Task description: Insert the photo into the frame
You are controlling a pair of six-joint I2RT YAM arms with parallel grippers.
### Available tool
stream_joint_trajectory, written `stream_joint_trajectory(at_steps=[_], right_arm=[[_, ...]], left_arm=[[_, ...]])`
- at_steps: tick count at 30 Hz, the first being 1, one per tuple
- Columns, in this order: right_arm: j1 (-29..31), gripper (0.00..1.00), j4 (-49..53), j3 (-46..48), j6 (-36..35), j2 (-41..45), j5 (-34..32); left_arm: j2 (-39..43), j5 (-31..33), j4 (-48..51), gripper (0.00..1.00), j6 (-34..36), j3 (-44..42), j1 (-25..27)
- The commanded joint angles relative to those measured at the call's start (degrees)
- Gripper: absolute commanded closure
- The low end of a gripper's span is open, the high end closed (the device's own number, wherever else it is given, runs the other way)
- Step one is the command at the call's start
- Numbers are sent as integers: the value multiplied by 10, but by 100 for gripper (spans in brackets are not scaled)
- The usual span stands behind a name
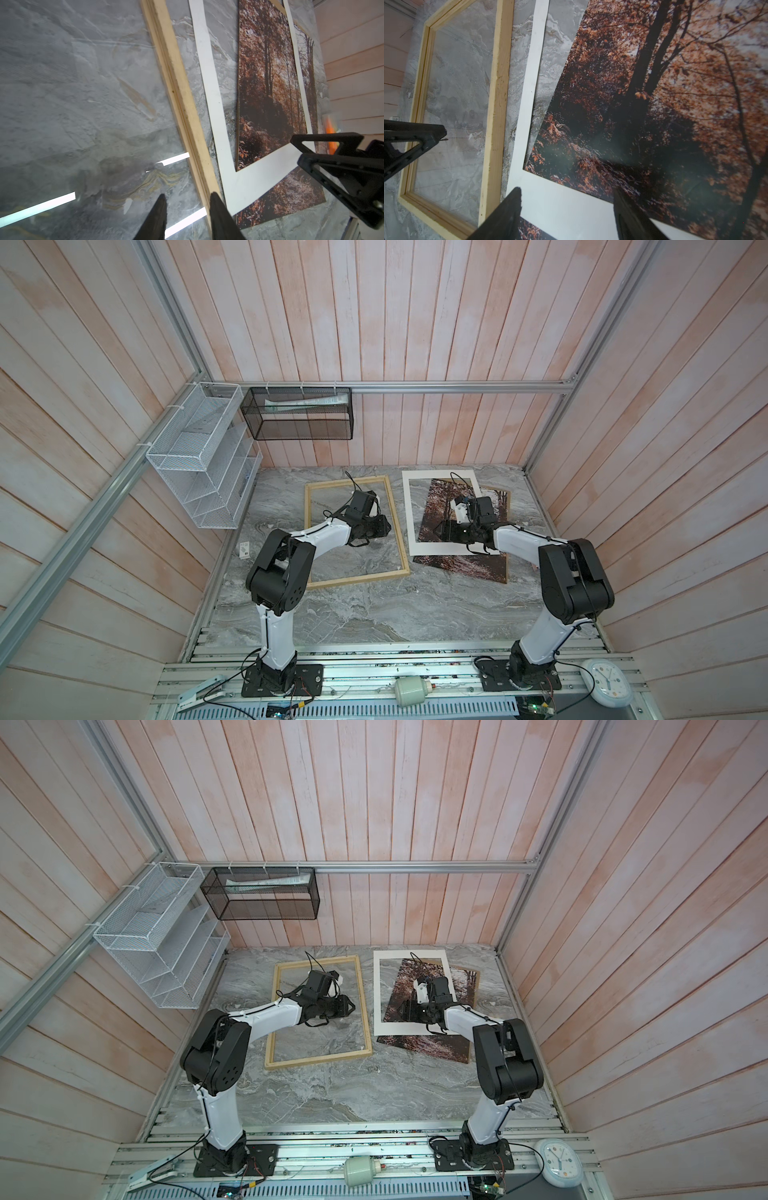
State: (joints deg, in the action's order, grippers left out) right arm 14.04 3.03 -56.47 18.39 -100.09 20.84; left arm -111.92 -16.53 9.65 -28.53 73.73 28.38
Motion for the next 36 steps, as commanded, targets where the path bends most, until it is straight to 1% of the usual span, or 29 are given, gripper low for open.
stream_joint_trajectory(at_steps=[1,12,18,29,36], right_arm=[[-4,29,4,-7,3,-7,-13],[-5,30,-6,-1,5,-9,-8],[-11,29,-4,-1,6,-5,-15],[-28,27,19,7,1,20,-69],[-77,24,41,7,2,23,-115]], left_arm=[[-18,-13,-2,63,-8,24,17],[-75,-18,29,63,3,91,54],[-108,20,82,63,14,131,66],[-120,114,132,63,17,136,71],[-120,137,146,63,19,138,72]])
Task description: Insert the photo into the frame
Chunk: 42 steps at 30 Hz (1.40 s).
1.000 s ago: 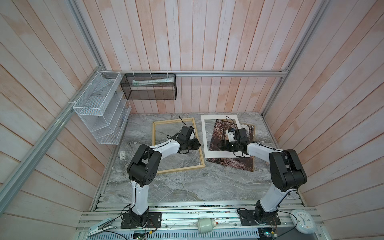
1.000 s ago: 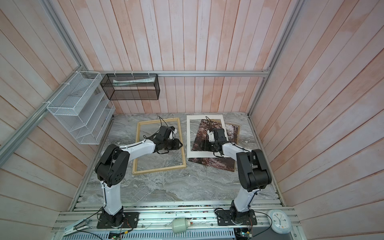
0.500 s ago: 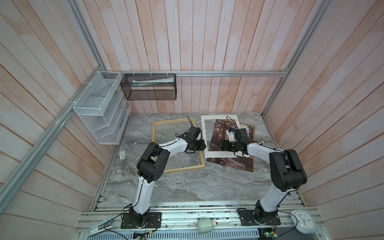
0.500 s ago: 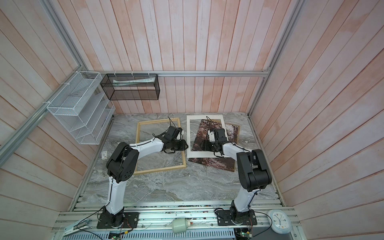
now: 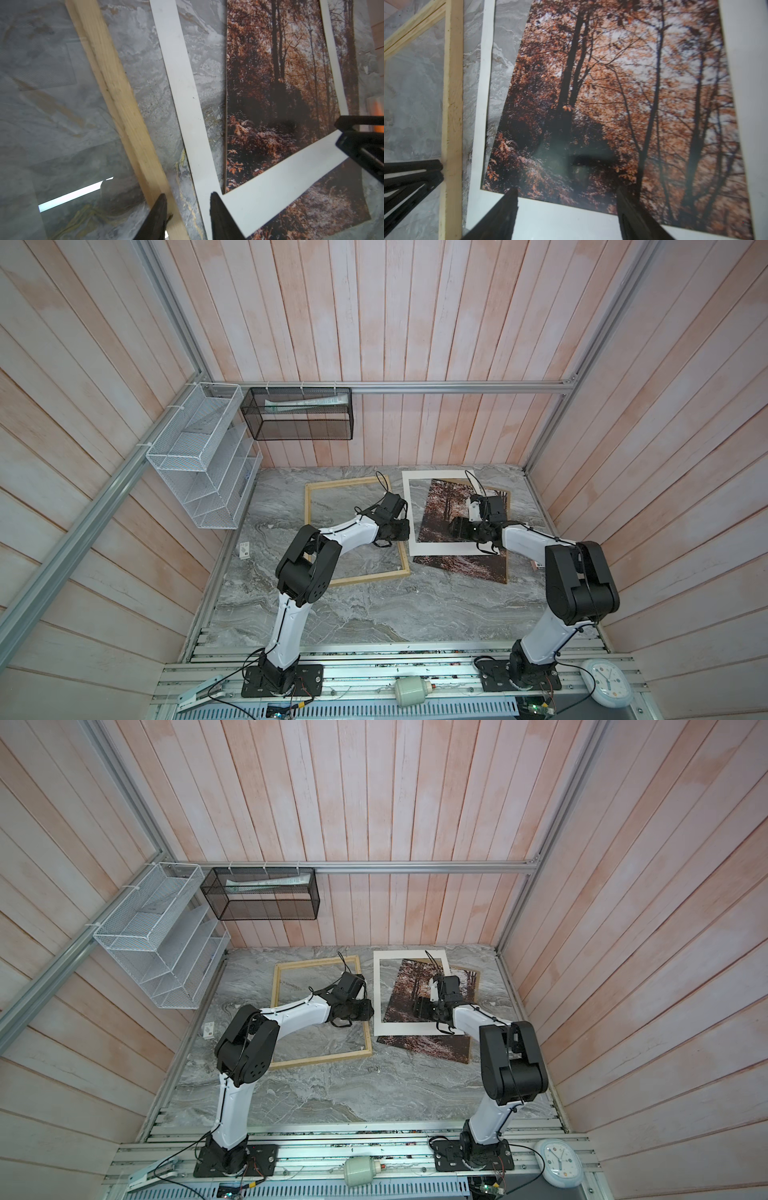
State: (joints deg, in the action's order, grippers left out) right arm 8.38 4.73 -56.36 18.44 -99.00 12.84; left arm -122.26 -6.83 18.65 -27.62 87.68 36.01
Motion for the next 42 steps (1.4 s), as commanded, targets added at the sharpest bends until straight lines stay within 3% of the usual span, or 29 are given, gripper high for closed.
stream_joint_trajectory(at_steps=[1,6,11,14,25,31,42], right_arm=[[-30,23,26,6,0,14,-40],[-74,21,31,6,-3,10,-58],[-113,20,27,-8,-9,-9,-35],[-124,20,18,-20,-13,-29,-2],[-144,21,12,-44,-20,-77,16],[-161,22,-8,-23,-24,-73,67],[-192,23,-86,29,-8,-68,220]], left_arm=[[-16,42,57,63,11,-1,-4],[-14,12,44,62,21,-1,-3],[-22,2,49,62,27,24,1],[-35,-3,54,62,30,46,2],[-84,-23,78,62,42,121,2],[-106,-5,119,62,59,154,2],[-82,-10,107,62,67,101,2]])
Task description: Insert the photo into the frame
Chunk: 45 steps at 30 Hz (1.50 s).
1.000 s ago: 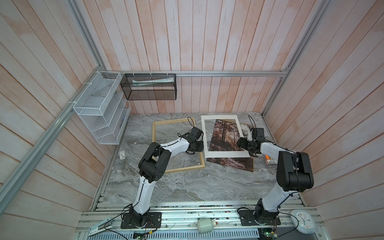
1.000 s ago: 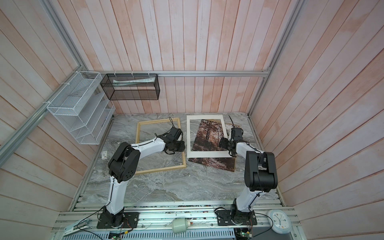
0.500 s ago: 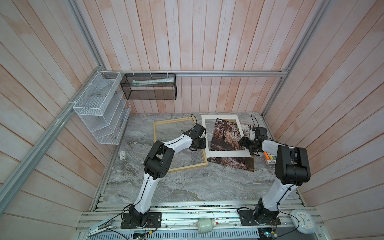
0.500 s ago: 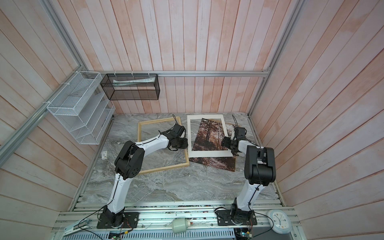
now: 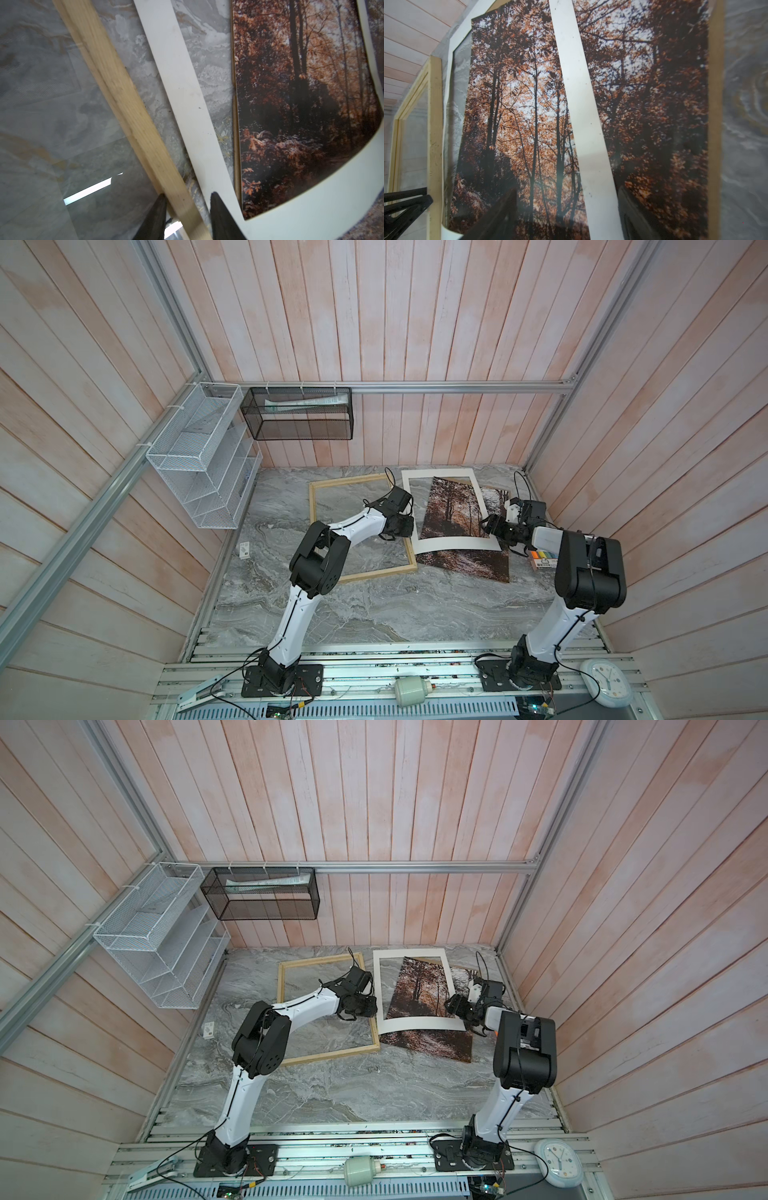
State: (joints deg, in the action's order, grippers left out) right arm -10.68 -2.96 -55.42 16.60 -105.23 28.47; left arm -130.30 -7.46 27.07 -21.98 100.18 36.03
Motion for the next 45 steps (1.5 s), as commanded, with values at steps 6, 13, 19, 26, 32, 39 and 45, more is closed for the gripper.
stream_joint_trajectory(at_steps=[6,13,19,26,32,39,45], right_arm=[[-11,24,-41,38,25,4,115],[-14,24,-71,56,40,18,162],[-15,25,-71,65,43,34,164],[-15,25,-69,79,46,60,160],[-16,25,-62,78,43,70,156],[-16,25,-56,73,42,75,156],[-15,25,-51,71,41,81,152]], left_arm=[[4,-4,21,62,16,-29,2],[14,-14,15,62,26,-36,2],[39,-33,-3,62,40,-55,1],[85,9,-25,62,46,-89,1],[133,6,-80,62,55,-135,6],[211,52,-216,62,119,-240,65],[226,133,-289,62,206,-277,136]])
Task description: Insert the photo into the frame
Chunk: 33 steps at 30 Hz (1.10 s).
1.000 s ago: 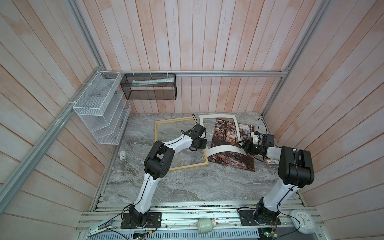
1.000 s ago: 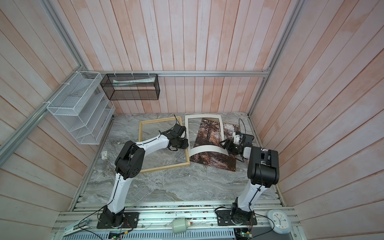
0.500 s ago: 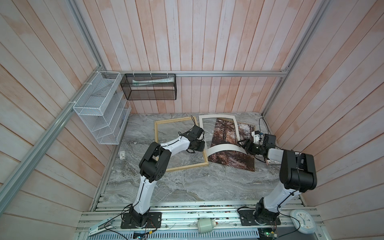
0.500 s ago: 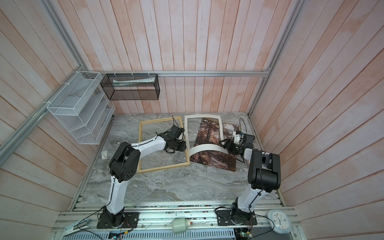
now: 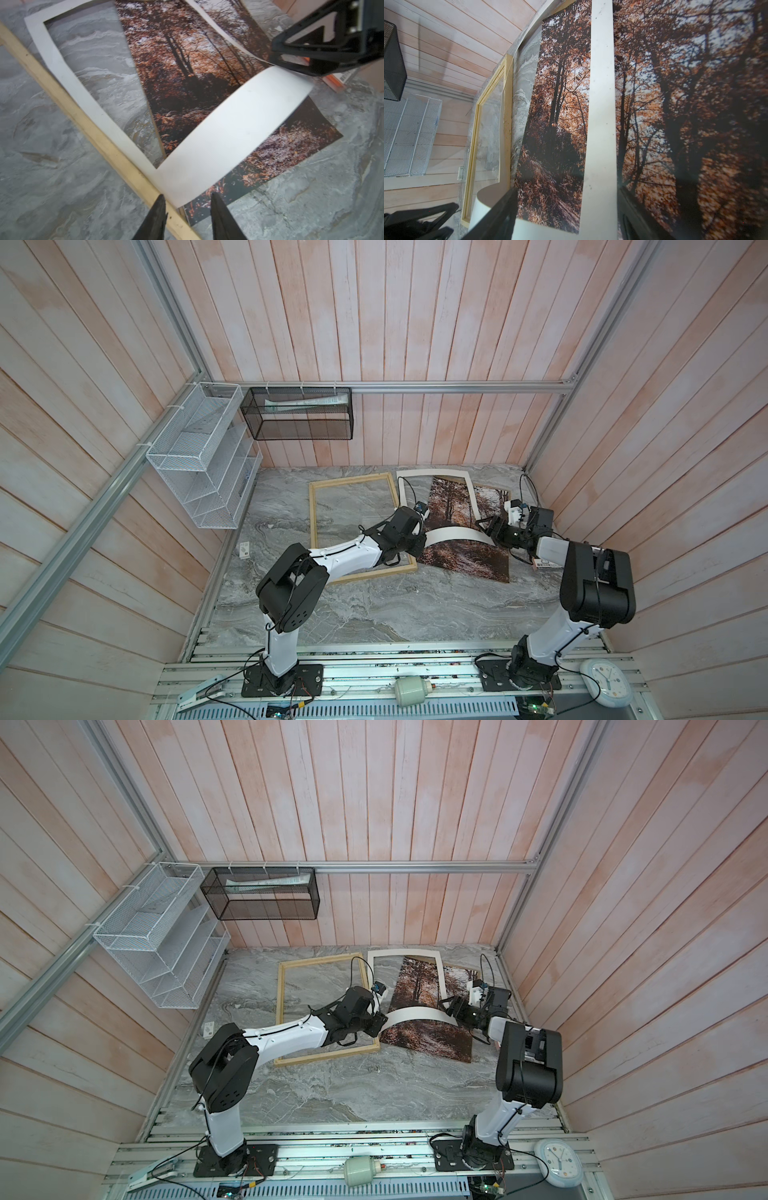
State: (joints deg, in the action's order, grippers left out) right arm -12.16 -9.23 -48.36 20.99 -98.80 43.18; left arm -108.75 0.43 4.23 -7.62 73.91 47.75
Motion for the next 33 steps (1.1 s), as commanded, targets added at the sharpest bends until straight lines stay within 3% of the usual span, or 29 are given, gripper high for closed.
stream_joint_trajectory(at_steps=[1,11,33], right_arm=[[-2,25,13,-1,-3,17,4],[-2,25,19,-2,-6,22,3],[-9,25,38,-2,-20,36,3]], left_arm=[[10,65,-70,62,76,-17,28],[-23,172,-194,60,187,-54,101],[-120,273,-279,54,291,-8,107]])
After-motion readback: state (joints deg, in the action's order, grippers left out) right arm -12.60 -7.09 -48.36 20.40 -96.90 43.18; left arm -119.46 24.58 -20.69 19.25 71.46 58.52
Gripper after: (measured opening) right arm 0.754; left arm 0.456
